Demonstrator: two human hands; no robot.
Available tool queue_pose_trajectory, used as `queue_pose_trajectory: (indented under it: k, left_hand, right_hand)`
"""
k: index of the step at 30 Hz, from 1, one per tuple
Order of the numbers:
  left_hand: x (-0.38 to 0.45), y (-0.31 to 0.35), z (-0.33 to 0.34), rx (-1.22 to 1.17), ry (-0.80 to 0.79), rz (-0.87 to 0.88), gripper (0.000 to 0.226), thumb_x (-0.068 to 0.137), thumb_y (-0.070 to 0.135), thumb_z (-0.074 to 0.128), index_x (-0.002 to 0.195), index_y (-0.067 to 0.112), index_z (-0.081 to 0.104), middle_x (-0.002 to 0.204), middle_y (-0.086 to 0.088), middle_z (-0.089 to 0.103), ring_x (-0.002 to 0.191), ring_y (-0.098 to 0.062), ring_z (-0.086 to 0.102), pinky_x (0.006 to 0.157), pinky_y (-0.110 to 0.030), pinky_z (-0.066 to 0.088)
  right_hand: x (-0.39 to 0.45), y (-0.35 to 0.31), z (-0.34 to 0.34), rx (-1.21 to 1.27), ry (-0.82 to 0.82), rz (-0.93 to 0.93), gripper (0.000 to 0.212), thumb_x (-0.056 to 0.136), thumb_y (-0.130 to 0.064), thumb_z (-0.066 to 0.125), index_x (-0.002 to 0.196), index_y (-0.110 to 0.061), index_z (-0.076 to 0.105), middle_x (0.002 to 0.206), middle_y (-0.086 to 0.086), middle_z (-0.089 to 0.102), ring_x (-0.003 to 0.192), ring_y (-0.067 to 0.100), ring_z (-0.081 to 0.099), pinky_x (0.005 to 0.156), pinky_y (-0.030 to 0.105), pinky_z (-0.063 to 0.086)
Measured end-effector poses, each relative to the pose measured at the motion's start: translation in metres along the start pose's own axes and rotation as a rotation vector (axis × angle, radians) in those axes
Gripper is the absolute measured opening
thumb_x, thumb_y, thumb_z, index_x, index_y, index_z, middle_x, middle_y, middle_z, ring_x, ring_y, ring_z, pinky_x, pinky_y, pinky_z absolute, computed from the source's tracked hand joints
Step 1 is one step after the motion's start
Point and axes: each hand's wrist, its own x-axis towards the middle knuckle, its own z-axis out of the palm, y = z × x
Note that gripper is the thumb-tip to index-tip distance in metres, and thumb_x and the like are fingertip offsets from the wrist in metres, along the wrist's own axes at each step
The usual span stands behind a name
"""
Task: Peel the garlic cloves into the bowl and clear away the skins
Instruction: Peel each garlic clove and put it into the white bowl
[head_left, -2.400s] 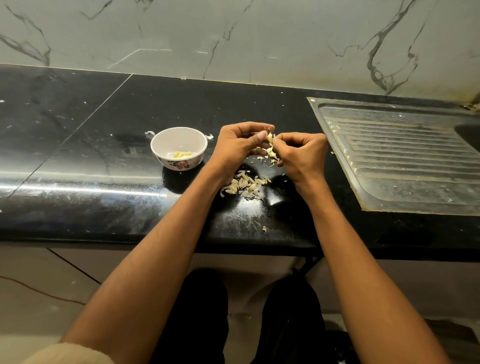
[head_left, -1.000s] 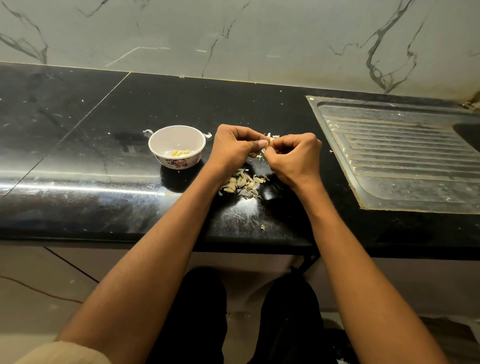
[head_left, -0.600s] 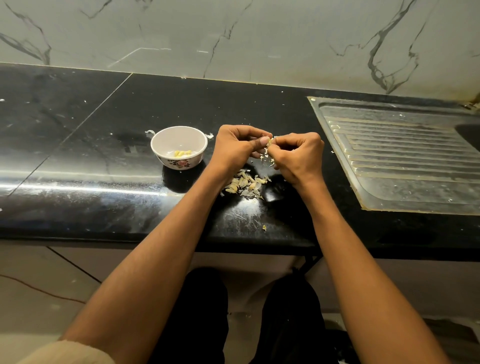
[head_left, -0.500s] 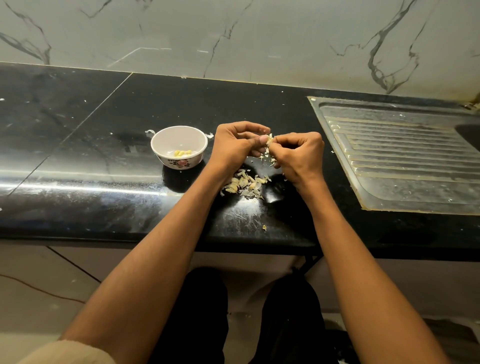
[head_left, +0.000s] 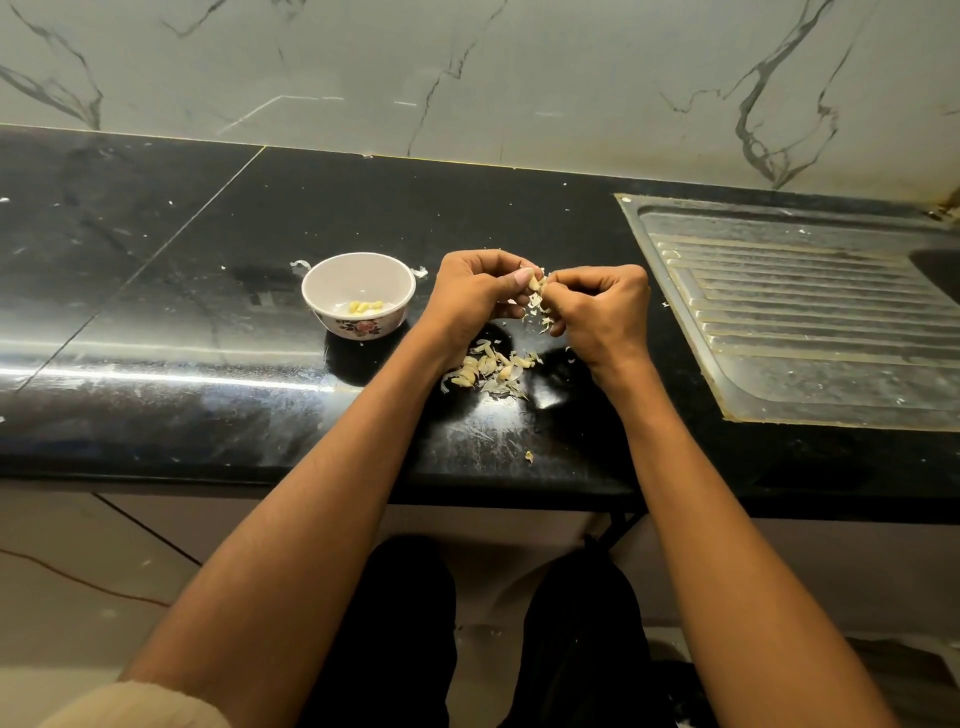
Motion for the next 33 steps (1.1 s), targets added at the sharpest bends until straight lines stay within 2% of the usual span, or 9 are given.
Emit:
queue_pose_trajectory:
  k: [11, 18, 22, 26, 28, 33]
  left_hand:
    - [-0.0034, 0.0047, 0.001, 0.015, -0.036, -0.04, 0.017, 0.099, 0.003, 0.06, 0.087, 0.008, 0.071, 0.076, 0.0, 0.07, 0.071, -0.01, 0.064, 0.059, -0.023, 0.052]
    - [-0.0047, 0.0065, 0.001, -0.013, -0.035, -0.035, 0.019, 0.102, 0.004, 0.056, 0.089, 0.004, 0.069, 0.079, -0.007, 0.072, 0.072, -0.019, 0.07, 0.055, -0.024, 0.054]
    - [-0.004, 0.0074, 0.0007, -0.093, -0.044, -0.078, 0.017, 0.102, 0.0, 0.053, 0.095, -0.003, 0.068, 0.08, -0.015, 0.071, 0.068, -0.024, 0.072, 0.059, -0.027, 0.059]
    - [-0.0052, 0.0084, 0.0009, -0.116, -0.064, -0.07, 0.007, 0.096, -0.001, 0.064, 0.101, -0.005, 0.067, 0.083, -0.016, 0.071, 0.07, -0.023, 0.072, 0.068, -0.029, 0.062]
    - [-0.0055, 0.0081, 0.0007, -0.09, -0.064, -0.059, 0.011, 0.09, -0.005, 0.07, 0.101, -0.004, 0.067, 0.084, -0.015, 0.072, 0.071, -0.023, 0.072, 0.068, -0.029, 0.062]
    - [-0.0049, 0.0058, 0.0, -0.063, -0.06, -0.033, 0.011, 0.088, -0.008, 0.07, 0.097, -0.002, 0.068, 0.082, -0.016, 0.071, 0.071, -0.023, 0.071, 0.068, -0.027, 0.061]
  right_hand:
    - [0.002, -0.0007, -0.0006, 0.002, 0.043, 0.059, 0.013, 0.076, -0.006, 0.074, 0.069, -0.015, 0.081, 0.061, 0.001, 0.073, 0.047, 0.011, 0.062, 0.044, 0.023, 0.047]
    - [0.0025, -0.0005, -0.0005, -0.012, 0.074, 0.062, 0.012, 0.078, -0.003, 0.075, 0.072, -0.011, 0.081, 0.061, 0.001, 0.072, 0.048, 0.011, 0.063, 0.044, 0.023, 0.048]
    - [0.001, -0.0006, 0.0004, -0.036, 0.068, 0.055, 0.017, 0.078, -0.003, 0.074, 0.07, -0.017, 0.08, 0.06, -0.001, 0.072, 0.049, 0.013, 0.065, 0.045, 0.025, 0.049]
    - [0.0006, -0.0027, -0.0008, -0.044, 0.058, 0.048, 0.018, 0.077, -0.004, 0.074, 0.069, -0.02, 0.079, 0.06, -0.001, 0.072, 0.051, 0.014, 0.067, 0.048, 0.027, 0.052]
    - [0.0002, -0.0042, -0.0009, -0.041, 0.053, 0.051, 0.018, 0.077, -0.005, 0.076, 0.068, -0.021, 0.079, 0.06, 0.0, 0.073, 0.051, 0.015, 0.068, 0.048, 0.027, 0.052]
    - [0.0001, -0.0037, -0.0002, -0.033, 0.057, 0.07, 0.015, 0.077, -0.005, 0.077, 0.069, -0.017, 0.08, 0.061, 0.001, 0.073, 0.05, 0.014, 0.066, 0.046, 0.025, 0.05]
